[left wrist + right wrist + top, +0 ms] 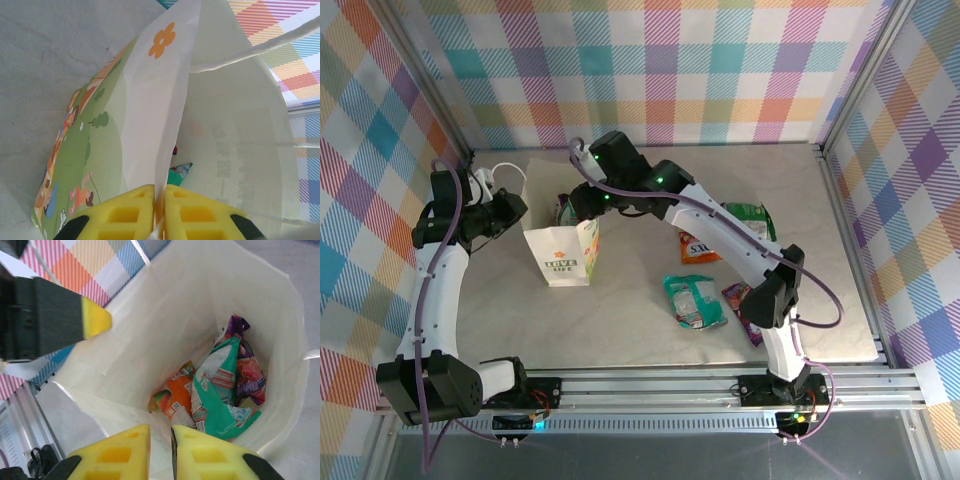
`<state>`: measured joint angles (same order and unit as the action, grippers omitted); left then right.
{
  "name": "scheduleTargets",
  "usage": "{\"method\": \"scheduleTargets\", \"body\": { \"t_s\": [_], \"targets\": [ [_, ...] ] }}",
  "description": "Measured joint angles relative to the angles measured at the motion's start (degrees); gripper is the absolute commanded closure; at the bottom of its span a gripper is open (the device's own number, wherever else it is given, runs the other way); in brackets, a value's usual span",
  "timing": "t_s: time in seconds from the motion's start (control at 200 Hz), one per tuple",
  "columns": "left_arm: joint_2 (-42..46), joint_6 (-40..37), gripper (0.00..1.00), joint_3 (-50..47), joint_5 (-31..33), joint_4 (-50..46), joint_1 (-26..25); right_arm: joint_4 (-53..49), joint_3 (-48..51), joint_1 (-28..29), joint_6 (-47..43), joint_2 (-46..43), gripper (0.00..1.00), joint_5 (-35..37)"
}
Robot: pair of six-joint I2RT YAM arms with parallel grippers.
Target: Place the snacks into the paper bag
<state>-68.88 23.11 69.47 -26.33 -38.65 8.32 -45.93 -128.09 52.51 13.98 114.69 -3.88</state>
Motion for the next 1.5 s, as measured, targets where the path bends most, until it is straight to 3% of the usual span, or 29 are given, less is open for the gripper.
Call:
{"method": "scheduleTargets", "body": {
  "t_s": [0.335,0.705,0.995,1.5],
  "targets": [
    [0.17,-0.02,0.87,-0.02,0.04,-0.2,0.0,4.28,10.97,0.0,-2.51,-9.81,0.72,-0.17],
    [0.37,-0.24,0.86,-0.02,0.02,-0.37,0.0,7.76,25.49,-1.66,-4.2,-22.56,0.66,6.93],
    [0.85,-0.9,0.85,-0.35,0.35,-0.92,0.0,10.38,38.97,-9.9,1.16,-30.32,0.62,6.49],
    [1.14,-1.99,0.84,-0.35,1.14,-2.36,0.0,11.04,59.54,-18.25,14.88,-44.44,0.53,6.29]
  ]
}}
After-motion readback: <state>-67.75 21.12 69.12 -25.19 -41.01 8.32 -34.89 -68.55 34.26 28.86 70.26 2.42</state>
